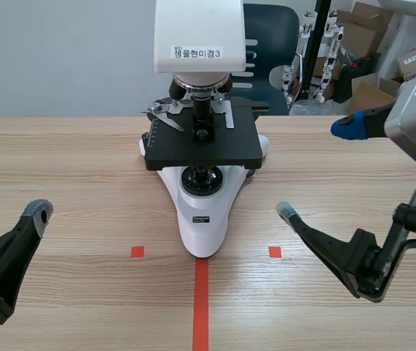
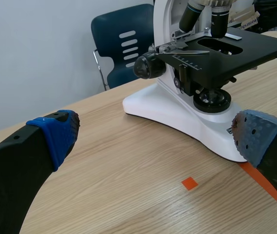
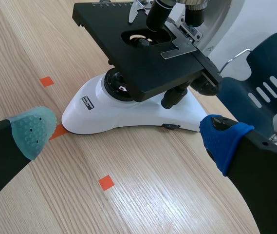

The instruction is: Point at the coarse focus knob

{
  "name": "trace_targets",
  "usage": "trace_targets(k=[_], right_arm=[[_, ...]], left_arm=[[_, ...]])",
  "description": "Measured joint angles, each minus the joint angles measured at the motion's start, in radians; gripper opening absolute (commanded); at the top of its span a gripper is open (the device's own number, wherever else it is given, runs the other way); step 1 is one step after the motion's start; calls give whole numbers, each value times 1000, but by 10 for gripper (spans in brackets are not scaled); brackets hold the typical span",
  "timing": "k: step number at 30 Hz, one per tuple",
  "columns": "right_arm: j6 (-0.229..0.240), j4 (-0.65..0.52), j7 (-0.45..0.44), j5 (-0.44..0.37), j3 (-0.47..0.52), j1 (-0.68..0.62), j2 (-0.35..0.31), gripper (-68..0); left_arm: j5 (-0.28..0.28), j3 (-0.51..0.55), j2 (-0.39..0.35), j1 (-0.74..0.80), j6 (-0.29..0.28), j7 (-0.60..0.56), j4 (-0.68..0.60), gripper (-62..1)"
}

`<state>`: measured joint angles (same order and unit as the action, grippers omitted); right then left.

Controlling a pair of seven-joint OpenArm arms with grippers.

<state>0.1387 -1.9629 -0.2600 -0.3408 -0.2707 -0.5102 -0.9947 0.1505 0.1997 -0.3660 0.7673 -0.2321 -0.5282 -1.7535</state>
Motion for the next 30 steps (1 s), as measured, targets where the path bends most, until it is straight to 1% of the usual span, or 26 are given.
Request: trace_targets(k=[1, 4, 5, 25, 28, 30], right_arm=[[1, 0, 0, 0, 0, 0, 0, 4], [37, 0, 0, 0, 0, 0, 0, 4], [42, 0, 0, 0, 0, 0, 0, 4], [38, 0, 0, 0, 0, 0, 0, 4], [38, 0, 0, 0, 0, 0, 0, 4], [38, 0, 0, 0, 0, 0, 0, 4]], left_arm=[[0, 0, 0, 0, 0, 0, 0, 14], [0, 0, 0, 0, 0, 0, 0, 14], [0, 0, 0, 0, 0, 0, 0, 14], [-1, 0, 0, 0, 0, -8, 0, 14], [-42, 0, 0, 0, 4, -7, 0, 14], [-53, 0, 0, 0, 6, -8, 0, 14]])
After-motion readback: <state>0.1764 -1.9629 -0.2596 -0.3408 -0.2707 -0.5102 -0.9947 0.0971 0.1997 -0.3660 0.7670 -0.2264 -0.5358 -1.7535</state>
